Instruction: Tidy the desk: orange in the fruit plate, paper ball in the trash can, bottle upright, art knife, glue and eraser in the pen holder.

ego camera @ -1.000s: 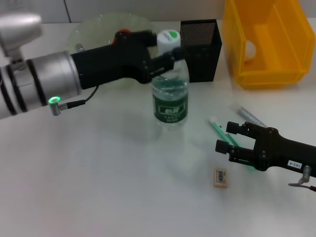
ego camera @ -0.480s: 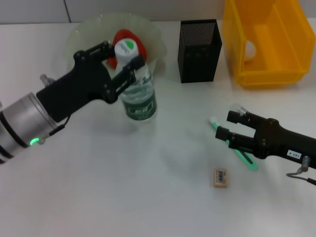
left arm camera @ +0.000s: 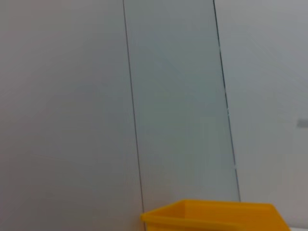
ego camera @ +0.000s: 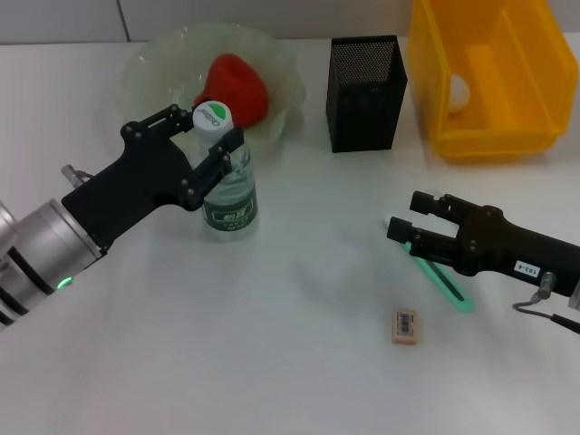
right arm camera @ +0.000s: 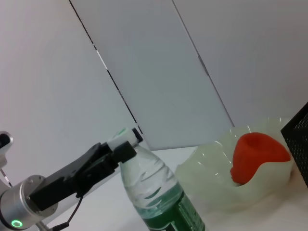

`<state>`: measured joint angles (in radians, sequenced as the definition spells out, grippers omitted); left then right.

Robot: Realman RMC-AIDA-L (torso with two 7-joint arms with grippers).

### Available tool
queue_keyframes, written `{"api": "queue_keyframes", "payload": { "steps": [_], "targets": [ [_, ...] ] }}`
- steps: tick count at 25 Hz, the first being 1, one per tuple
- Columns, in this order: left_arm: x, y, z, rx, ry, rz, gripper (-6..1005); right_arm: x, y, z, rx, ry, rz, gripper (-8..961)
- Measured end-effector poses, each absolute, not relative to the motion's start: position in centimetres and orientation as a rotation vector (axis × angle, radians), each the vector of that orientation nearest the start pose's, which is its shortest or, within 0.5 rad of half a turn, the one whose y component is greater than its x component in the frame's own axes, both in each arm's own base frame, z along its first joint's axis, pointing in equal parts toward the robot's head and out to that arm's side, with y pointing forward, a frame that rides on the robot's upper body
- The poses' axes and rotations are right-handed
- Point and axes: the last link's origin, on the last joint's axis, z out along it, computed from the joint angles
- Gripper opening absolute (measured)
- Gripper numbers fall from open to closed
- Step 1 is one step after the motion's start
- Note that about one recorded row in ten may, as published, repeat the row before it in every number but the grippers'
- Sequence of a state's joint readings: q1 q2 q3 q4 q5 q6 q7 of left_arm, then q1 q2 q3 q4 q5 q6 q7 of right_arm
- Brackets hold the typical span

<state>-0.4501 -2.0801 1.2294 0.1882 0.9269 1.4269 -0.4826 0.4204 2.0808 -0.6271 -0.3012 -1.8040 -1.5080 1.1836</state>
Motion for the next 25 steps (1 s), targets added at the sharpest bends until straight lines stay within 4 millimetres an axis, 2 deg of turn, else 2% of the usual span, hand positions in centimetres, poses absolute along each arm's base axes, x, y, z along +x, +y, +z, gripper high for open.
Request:
{"api": "queue_keyframes", "payload": {
  "steps": [12, 17, 19, 22, 23, 25],
  "targets": [
    [-27.0, 30.7, -4.5, -2.234, -0.213, -0.948, 512, 29.8, 28.1, -4.1, -2.465, 0.928, 0.998, 770],
    [-26.5, 30.4, -3.8, -2.203, -0.214, -1.033, 709, 29.7, 28.1, -4.1, -2.466, 0.924, 1.003, 770],
    [-26.5, 30.4, -3.8, -2.203, -0.214, -1.033, 726, 29.7, 28.2, -3.9, -2.462, 0.914, 1.007, 770],
    [-26.3, 30.2, -3.4, -2.179, -0.224, -1.079, 752, 29.7, 28.9, -2.9, -2.457, 0.888, 0.999, 770],
    [-26.3, 30.2, -1.4, -2.171, -0.305, -1.199, 760, 29.7, 29.4, -2.1, -2.455, 0.879, 0.99, 770],
    [-26.3, 30.2, -1.4, -2.171, -0.305, -1.199, 777, 29.5, 30.3, -0.3, -2.454, 0.868, 0.971, 770]
  ]
}}
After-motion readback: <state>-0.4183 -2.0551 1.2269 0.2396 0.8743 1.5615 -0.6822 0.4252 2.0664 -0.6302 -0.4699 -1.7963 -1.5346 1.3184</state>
